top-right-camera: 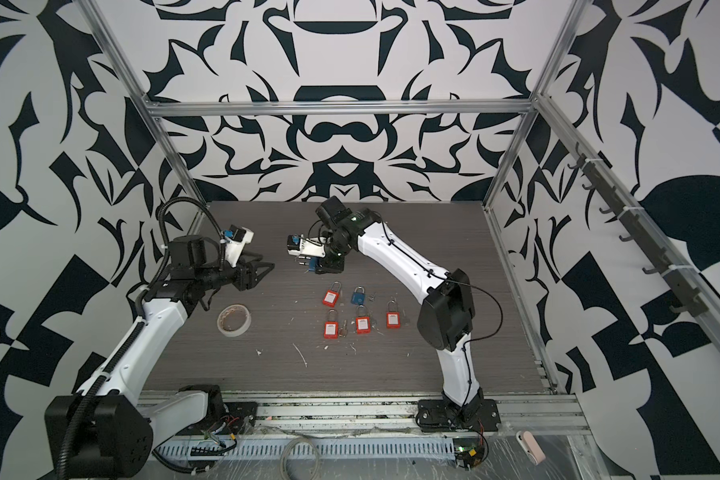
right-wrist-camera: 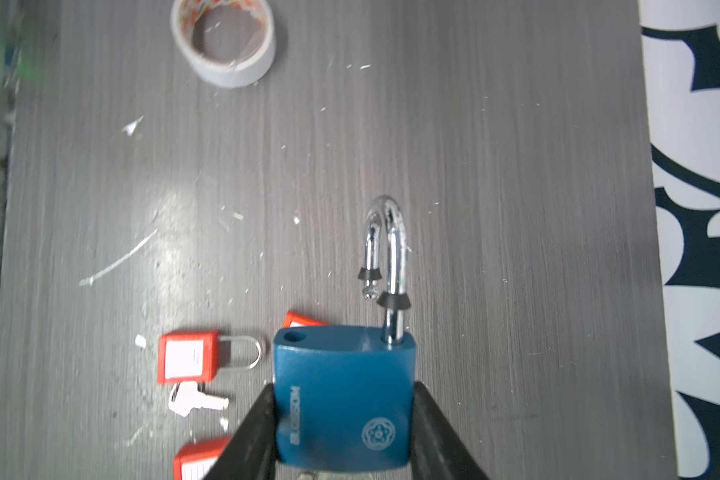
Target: Lock with the key
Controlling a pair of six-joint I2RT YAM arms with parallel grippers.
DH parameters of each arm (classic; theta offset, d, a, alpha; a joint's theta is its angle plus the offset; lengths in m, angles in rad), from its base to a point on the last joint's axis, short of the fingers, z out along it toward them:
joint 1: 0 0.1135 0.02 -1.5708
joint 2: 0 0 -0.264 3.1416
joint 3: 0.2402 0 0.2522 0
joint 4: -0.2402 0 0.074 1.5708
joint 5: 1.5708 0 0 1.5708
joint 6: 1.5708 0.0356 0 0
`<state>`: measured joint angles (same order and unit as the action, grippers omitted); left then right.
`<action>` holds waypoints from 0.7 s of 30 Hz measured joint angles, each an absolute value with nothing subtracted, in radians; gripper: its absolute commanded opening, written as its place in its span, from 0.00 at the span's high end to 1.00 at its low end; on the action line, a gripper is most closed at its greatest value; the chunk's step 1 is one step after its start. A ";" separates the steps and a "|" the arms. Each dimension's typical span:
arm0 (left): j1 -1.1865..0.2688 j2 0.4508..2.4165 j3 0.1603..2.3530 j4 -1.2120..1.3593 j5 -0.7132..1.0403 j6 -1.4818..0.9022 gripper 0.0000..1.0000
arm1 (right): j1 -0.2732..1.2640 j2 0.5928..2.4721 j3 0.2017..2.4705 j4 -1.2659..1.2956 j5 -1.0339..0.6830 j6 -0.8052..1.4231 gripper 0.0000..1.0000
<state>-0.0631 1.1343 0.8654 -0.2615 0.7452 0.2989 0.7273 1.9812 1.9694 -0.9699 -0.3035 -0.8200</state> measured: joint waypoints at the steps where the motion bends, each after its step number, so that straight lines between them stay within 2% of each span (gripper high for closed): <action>1: -0.080 1.135 0.865 -0.263 0.777 0.339 0.40 | 0.730 1.968 1.956 -0.982 -0.303 -0.841 0.72; 11: -0.191 1.223 0.948 -0.304 0.949 0.603 0.43 | 0.742 1.806 1.789 -1.002 -0.319 -0.923 0.73; 21: -0.286 1.319 0.971 -0.351 0.962 0.708 0.47 | 0.752 1.721 1.715 -0.966 -0.322 -0.929 0.73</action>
<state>-0.2859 1.3186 0.9707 -0.3508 0.9623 0.7078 0.7521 1.7210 1.7153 -0.9665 -0.3222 -0.9287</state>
